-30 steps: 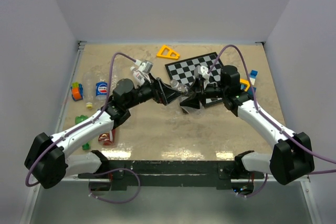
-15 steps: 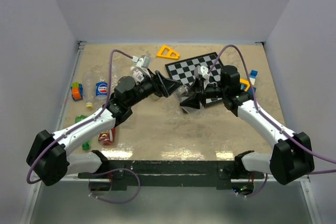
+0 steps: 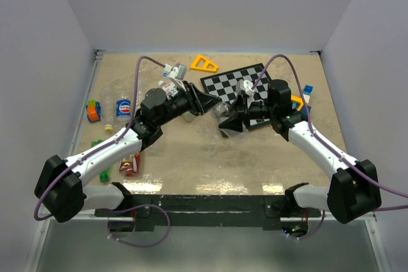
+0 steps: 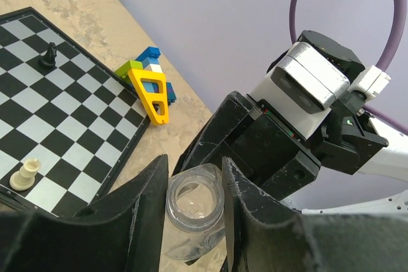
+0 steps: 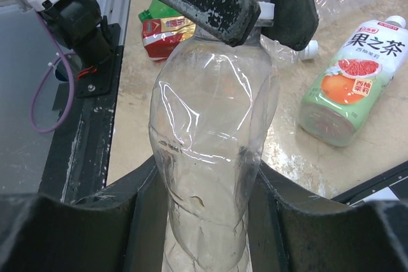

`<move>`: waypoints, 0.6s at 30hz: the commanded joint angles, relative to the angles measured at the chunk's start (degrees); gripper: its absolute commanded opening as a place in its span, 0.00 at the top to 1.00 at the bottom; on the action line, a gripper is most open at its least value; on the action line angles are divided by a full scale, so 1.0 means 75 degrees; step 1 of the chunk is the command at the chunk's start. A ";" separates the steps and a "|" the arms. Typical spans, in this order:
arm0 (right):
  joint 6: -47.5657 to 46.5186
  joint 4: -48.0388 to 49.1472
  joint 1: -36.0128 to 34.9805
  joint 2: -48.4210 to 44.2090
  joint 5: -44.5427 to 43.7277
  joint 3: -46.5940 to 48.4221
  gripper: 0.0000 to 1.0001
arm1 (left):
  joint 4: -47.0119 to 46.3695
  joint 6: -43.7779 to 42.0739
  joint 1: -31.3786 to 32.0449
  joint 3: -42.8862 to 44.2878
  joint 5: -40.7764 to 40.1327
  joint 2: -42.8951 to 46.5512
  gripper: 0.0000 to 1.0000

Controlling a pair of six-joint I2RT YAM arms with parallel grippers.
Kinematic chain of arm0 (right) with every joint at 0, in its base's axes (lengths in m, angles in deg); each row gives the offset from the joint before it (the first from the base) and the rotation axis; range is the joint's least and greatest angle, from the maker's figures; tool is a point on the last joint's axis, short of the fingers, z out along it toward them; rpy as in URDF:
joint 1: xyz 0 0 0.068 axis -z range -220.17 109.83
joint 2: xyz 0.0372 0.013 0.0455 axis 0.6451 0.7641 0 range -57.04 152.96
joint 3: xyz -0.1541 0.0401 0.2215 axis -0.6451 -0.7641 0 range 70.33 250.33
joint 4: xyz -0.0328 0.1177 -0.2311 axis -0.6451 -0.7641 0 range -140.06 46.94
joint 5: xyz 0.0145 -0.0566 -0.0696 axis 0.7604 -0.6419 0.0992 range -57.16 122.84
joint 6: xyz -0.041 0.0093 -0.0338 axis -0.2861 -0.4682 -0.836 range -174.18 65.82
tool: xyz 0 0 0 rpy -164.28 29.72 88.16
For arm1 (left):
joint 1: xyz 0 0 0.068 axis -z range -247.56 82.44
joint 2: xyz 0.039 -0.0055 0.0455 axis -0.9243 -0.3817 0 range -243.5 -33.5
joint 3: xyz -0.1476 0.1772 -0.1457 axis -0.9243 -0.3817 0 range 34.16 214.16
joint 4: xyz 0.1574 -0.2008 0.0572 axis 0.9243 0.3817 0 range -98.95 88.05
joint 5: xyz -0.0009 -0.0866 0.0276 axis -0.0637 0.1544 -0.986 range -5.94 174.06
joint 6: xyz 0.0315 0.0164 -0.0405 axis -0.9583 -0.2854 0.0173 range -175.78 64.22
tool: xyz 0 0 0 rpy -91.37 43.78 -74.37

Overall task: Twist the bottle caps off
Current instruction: Place the plastic bottle at the corner of the board.

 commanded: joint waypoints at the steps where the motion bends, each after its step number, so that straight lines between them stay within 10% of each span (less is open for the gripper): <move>1: -0.0031 0.0121 -0.0017 0.0002 0.0225 0.0045 1.00 | 0.0010 -0.0099 -0.0029 0.0356 0.0352 0.0009 0.58; 10: 0.0097 0.0227 -0.0017 0.0049 0.0248 0.0045 0.99 | -0.0002 -0.0146 -0.0029 0.0110 0.0598 0.0161 0.55; 15: 0.0086 0.0227 -0.0005 0.0096 0.0260 0.0045 0.98 | -0.0060 -0.0216 -0.0029 0.0086 0.0715 0.0138 0.95; 18: 0.0074 0.0227 -0.0017 0.0096 0.0260 0.0056 0.97 | -0.0061 -0.0274 -0.0029 0.0098 0.0716 0.0150 1.00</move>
